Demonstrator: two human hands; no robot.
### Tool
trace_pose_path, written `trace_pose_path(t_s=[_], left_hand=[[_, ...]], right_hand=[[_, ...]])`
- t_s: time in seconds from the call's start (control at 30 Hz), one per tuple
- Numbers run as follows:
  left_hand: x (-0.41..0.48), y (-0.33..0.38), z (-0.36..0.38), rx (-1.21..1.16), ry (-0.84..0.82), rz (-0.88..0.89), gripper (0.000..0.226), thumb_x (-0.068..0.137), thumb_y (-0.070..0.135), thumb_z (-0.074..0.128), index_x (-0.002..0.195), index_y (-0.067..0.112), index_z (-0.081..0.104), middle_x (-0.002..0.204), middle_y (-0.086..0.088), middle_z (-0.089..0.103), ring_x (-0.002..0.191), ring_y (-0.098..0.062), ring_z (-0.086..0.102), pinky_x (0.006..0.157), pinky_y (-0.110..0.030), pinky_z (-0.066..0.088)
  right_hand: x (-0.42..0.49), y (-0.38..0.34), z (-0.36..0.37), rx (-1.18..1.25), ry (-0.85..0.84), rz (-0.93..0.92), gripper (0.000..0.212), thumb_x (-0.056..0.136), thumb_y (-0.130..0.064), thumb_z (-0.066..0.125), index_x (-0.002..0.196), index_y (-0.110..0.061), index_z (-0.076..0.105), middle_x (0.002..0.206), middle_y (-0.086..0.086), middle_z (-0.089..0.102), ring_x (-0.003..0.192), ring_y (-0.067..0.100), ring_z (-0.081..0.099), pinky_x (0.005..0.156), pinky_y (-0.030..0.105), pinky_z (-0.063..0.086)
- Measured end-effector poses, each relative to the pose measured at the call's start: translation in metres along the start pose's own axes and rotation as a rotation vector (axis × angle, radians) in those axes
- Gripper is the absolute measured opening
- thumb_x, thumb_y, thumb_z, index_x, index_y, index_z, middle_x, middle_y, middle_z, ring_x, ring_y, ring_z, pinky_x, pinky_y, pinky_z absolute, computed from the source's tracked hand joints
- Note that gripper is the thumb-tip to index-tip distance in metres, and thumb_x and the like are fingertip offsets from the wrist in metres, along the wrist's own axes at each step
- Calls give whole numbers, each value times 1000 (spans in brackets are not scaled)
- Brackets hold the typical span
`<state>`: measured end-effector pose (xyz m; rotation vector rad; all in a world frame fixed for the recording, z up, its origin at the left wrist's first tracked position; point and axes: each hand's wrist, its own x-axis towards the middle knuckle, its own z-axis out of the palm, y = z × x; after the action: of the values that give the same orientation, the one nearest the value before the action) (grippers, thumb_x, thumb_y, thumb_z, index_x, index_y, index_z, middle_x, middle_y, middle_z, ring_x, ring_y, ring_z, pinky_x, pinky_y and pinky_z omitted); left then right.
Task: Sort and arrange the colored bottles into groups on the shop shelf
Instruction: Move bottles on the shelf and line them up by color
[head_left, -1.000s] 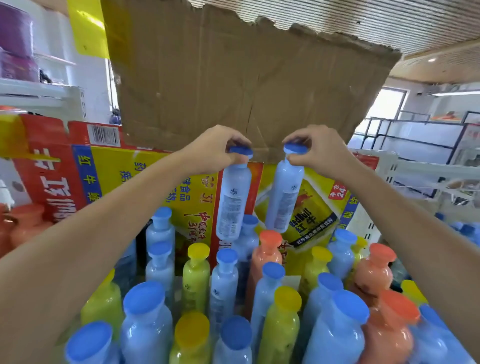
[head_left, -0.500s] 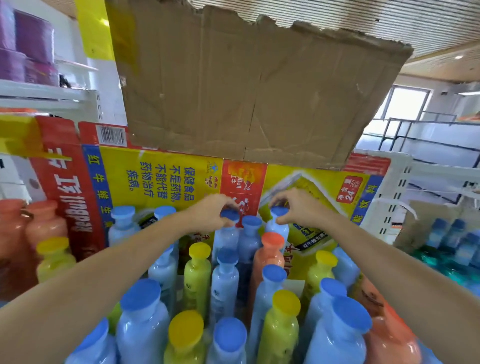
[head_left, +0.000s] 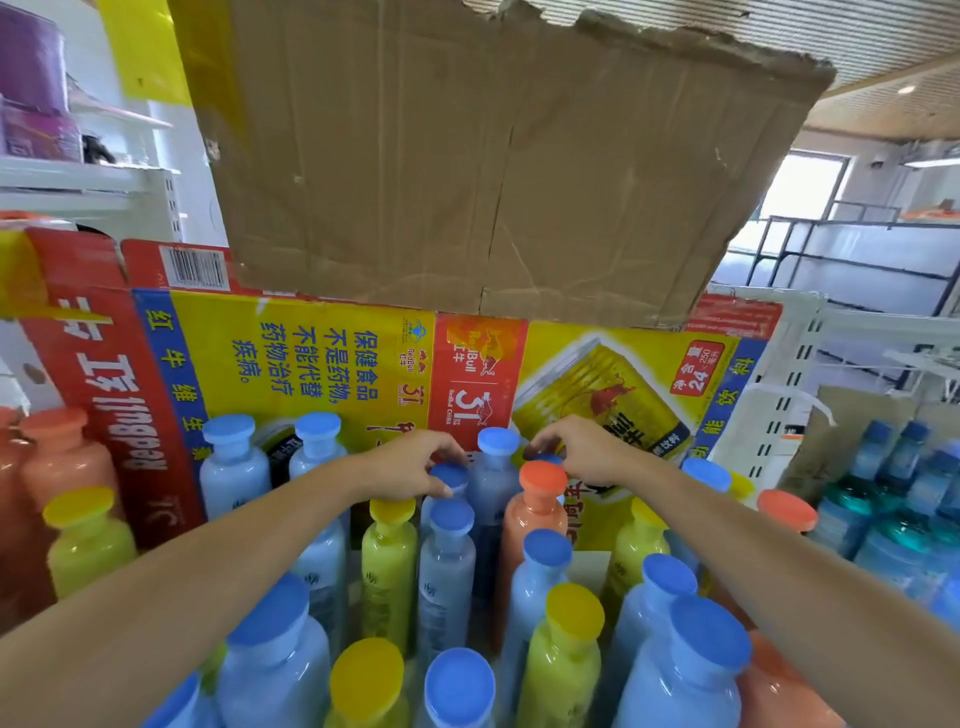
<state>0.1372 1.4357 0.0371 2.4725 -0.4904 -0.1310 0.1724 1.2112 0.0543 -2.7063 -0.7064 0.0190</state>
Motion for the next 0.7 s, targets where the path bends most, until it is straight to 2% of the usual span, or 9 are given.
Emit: trace_pose_path(t_s=[0.07, 0.2, 0.3, 0.4, 0.47, 0.57, 0.7], left_hand=[[0, -1, -1, -39, -2, -6, 39, 81, 4, 66, 117, 8, 53, 112, 0, 52, 112, -16, 51, 96, -24, 40], [1, 1, -3, -46, 1, -3, 36, 78, 8, 70, 113, 7, 57, 112, -5, 59, 101, -16, 54, 93, -30, 45], [1, 5, -6, -39, 1, -11, 35, 80, 13, 69, 113, 6, 60, 108, -8, 62, 95, -19, 57, 89, -35, 47], [1, 9, -9, -21, -17, -14, 33, 83, 12, 66, 115, 4, 60, 101, -5, 60, 90, -16, 55, 83, -31, 49], [1, 10, -10, 23, -23, 4, 31, 84, 14, 65, 113, 4, 62, 101, -4, 62, 90, -15, 54, 74, -22, 46], [3, 12, -12, 63, -28, 26, 32, 85, 16, 64, 115, 4, 60, 108, -5, 62, 94, -15, 55, 70, -17, 43], [7, 24, -22, 126, 55, 107, 39, 85, 20, 63, 121, 7, 55, 121, -5, 59, 109, -20, 54, 89, -28, 43]], right_hand=[[1, 2, 0, 21, -7, 3, 30, 80, -9, 69, 110, -8, 67, 114, 8, 66, 103, 18, 60, 86, 28, 49], [-2, 6, -1, 97, -20, 17, 31, 81, -10, 68, 113, -8, 65, 116, 7, 64, 102, 14, 58, 80, 21, 47], [-6, 3, -7, 148, -45, 30, 33, 86, -14, 64, 119, -8, 61, 121, 6, 60, 109, 15, 57, 84, 26, 51], [-9, 0, -14, 91, -52, 15, 32, 90, -17, 58, 121, -9, 59, 127, 6, 58, 116, 16, 54, 97, 32, 45], [-12, -2, -20, 75, -43, 13, 31, 92, -18, 56, 122, -10, 59, 128, 6, 57, 117, 17, 53, 100, 33, 42], [-17, -8, -30, 84, -8, -7, 31, 92, -17, 56, 121, -9, 58, 128, 7, 57, 117, 17, 52, 100, 32, 41], [-25, -17, -40, 99, 53, -45, 30, 91, -19, 57, 120, -12, 59, 125, 6, 59, 113, 16, 55, 97, 31, 44]])
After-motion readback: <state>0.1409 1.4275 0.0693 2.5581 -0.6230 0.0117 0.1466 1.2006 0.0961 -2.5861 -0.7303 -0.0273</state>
